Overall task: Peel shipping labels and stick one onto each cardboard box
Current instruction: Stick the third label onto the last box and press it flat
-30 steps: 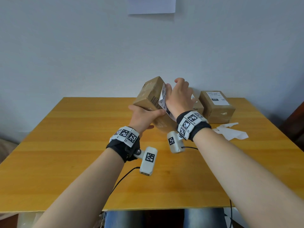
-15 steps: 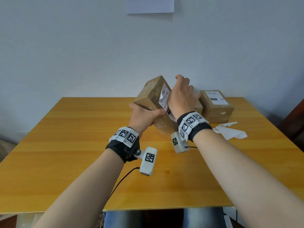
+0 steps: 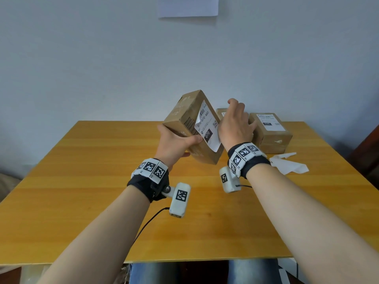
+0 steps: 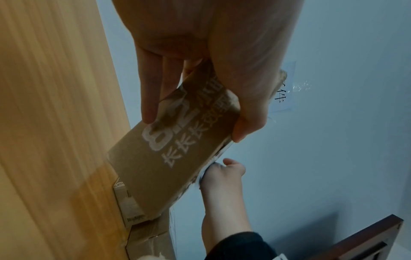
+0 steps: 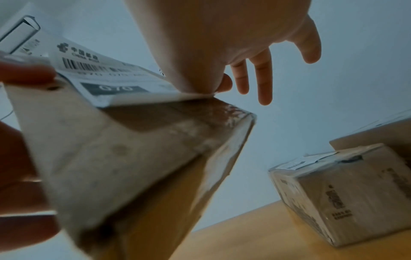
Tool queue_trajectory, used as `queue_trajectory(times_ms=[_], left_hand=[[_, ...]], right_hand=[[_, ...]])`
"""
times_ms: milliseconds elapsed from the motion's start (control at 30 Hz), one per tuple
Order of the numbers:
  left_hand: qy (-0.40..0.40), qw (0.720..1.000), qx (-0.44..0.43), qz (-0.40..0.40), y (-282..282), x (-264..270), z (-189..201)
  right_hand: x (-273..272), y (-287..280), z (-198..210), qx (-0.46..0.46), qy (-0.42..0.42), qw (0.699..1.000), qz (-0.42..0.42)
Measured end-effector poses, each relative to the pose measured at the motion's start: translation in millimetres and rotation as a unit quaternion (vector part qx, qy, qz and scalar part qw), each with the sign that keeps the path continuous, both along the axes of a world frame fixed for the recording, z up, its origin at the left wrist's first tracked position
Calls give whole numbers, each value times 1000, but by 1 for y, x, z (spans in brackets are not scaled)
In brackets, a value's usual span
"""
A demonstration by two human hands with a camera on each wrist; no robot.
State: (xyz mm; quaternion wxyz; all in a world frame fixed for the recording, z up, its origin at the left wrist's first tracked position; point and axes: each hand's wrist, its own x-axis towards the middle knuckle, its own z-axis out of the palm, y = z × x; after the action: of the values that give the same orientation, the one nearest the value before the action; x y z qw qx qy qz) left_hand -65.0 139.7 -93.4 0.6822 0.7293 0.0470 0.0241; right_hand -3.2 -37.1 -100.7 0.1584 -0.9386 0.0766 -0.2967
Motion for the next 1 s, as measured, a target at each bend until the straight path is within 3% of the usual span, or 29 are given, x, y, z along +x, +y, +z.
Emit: queue_trajectory(times_ms=[667,1000], left_hand=[[-50,996,72,4,1,36,-14],[-77,993,86,-4,-4,77,-24]], right_hand=[[-3,18,24,128,46,986,102],[36,20,8,93,-14,990,110]])
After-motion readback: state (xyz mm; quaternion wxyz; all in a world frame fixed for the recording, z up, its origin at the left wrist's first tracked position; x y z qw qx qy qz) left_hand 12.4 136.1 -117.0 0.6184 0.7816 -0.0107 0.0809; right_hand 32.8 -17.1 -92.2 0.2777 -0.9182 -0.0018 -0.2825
